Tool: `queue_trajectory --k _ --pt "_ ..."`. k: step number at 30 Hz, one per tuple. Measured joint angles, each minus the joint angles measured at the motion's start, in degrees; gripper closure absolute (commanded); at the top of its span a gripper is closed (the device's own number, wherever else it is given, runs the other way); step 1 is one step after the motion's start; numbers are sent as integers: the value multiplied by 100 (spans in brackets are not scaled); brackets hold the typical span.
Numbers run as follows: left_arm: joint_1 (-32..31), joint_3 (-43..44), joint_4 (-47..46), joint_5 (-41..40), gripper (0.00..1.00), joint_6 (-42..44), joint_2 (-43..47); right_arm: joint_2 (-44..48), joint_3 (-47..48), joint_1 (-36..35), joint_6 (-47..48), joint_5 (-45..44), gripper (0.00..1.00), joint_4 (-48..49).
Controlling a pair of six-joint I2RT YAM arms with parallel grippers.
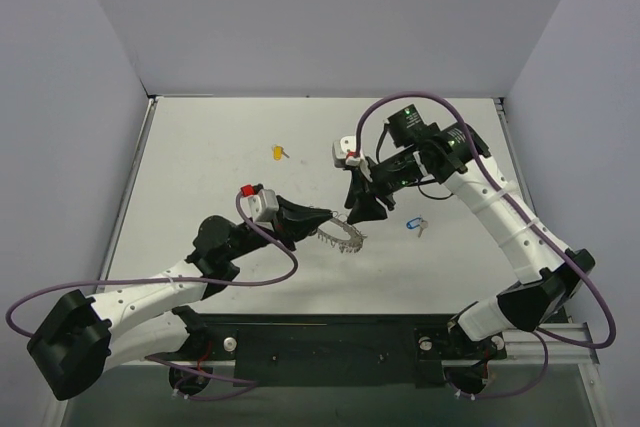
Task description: Put the keys on the keyring
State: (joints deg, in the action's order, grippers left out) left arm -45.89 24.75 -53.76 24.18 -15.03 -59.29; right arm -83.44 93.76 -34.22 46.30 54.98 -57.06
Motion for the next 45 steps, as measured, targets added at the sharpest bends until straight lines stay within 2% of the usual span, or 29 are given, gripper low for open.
queue_trajectory --k 9,16,22,45 --pt "-107 -9 -92 -13 100 -109 -74 -352 140 -2 144 13 73 -63" --pt "-162 -9 -181 -13 100 -136 -111 -363 173 -2 227 151 74 -107" --pt "-173 -9 -254 -15 100 -136 -131 -363 195 -2 291 232 79 -129" --pt "-225 -52 -306 -133 100 -195 -140 -363 205 -81 332 293 84 -157"
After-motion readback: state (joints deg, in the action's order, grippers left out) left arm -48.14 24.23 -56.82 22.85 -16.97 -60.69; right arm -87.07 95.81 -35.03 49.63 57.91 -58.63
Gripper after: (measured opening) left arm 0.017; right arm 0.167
